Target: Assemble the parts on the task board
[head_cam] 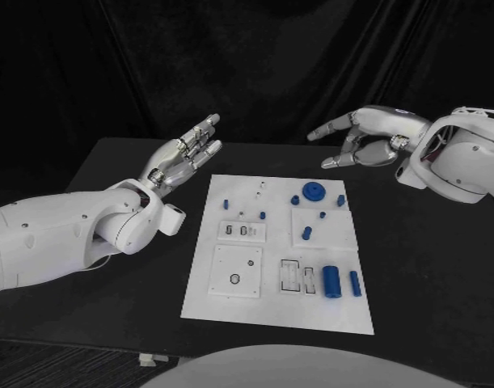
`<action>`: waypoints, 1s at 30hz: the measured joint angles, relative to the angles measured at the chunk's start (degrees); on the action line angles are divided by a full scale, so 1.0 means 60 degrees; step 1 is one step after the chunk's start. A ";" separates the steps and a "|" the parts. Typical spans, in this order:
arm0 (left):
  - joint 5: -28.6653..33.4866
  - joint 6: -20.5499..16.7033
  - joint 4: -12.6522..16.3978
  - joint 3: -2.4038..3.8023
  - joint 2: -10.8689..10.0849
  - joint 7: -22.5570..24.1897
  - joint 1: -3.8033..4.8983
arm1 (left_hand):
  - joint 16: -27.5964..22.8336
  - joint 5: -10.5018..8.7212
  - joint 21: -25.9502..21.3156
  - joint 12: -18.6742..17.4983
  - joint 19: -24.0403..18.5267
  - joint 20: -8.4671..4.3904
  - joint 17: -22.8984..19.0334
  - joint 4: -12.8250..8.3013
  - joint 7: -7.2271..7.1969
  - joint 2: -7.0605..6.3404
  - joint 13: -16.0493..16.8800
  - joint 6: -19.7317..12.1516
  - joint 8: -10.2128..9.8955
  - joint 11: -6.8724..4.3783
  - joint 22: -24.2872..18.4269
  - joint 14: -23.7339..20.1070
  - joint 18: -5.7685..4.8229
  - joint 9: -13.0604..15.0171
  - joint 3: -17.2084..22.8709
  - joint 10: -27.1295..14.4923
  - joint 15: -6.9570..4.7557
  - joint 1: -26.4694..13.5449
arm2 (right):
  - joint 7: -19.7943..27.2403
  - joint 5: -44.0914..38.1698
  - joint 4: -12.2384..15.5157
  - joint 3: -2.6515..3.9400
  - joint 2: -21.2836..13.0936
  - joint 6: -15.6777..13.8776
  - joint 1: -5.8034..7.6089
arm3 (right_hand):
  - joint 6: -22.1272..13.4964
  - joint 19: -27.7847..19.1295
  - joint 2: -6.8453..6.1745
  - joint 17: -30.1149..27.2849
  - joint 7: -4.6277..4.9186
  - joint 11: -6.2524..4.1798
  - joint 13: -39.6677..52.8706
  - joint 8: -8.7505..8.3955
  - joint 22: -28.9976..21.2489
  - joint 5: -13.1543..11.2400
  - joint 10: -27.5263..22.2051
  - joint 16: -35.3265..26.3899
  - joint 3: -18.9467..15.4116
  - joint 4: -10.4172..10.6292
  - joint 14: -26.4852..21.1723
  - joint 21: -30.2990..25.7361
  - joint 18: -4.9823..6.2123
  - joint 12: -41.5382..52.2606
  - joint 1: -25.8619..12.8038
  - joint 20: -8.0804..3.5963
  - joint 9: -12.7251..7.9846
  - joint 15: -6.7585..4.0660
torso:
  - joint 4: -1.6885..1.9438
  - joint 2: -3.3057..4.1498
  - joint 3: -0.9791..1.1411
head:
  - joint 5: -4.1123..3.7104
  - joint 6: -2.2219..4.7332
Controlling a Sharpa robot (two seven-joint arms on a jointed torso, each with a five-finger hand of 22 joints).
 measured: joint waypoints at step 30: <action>-0.0228 0.0186 0.0938 0.0003 -0.0777 0.0003 0.0049 | 0.0000 0.0326 0.0000 0.0000 0.0004 0.0266 0.0007 0.0026 0.0426 0.0099 -0.0007 0.0294 0.0000 0.0316 0.0001 -0.0009 0.0000 0.0035 0.0026 0.0008 0.0111 0.0199 | -0.1203 -0.3779 0.0138 -0.0001 0.0272 0.0237 -0.0250 | 0.1271 0.1188 -0.0057 0.2856 0.0588 -0.0111 -0.0008 -0.0135 0.2309 0.0143 0.2329 0.4152 0.0423 -0.1291 0.0964 0.2776 -0.0003 -0.0254 0.0039 -0.0586 -0.0027 -0.0479 | 0.0377 0.1306 -0.0069 | -0.0423 0.0418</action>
